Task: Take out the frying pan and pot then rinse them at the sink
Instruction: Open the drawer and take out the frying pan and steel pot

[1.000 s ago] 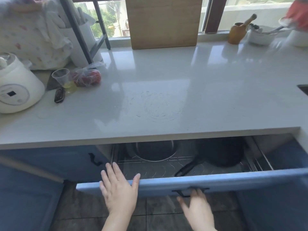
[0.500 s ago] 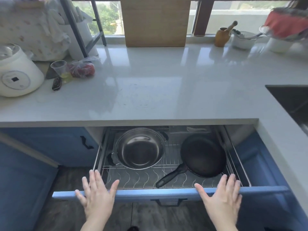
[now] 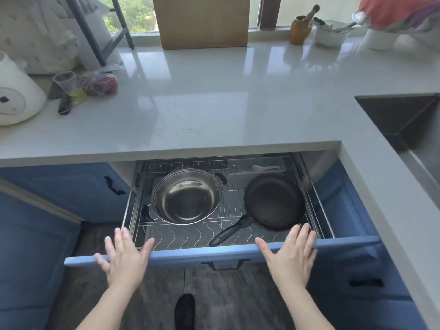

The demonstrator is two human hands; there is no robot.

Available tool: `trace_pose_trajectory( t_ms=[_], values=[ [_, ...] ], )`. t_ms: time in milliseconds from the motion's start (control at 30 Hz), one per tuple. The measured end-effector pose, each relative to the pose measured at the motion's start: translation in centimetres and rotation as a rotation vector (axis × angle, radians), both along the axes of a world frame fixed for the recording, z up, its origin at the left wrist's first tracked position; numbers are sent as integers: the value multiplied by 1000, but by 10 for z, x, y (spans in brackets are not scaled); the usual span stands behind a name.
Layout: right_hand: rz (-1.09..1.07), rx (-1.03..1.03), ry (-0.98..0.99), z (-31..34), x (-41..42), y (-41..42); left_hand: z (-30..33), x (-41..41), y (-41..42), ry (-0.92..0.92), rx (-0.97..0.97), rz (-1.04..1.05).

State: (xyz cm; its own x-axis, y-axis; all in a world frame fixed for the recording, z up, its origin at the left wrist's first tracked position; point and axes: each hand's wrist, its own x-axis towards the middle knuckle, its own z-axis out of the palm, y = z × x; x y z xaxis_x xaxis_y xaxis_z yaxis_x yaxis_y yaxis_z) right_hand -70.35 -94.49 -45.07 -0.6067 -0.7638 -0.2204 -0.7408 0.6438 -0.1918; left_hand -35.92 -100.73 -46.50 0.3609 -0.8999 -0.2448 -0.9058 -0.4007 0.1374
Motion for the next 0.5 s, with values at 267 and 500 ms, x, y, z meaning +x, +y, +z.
trace_pose_trajectory(
  t_ms=[267, 500],
  values=[
    [35, 4, -48, 5, -4, 2, 2, 0, -2, -18, 50, 5],
    [133, 76, -60, 16, -21, 6, 3, 1, -4, -2, 60, 2]
  ],
)
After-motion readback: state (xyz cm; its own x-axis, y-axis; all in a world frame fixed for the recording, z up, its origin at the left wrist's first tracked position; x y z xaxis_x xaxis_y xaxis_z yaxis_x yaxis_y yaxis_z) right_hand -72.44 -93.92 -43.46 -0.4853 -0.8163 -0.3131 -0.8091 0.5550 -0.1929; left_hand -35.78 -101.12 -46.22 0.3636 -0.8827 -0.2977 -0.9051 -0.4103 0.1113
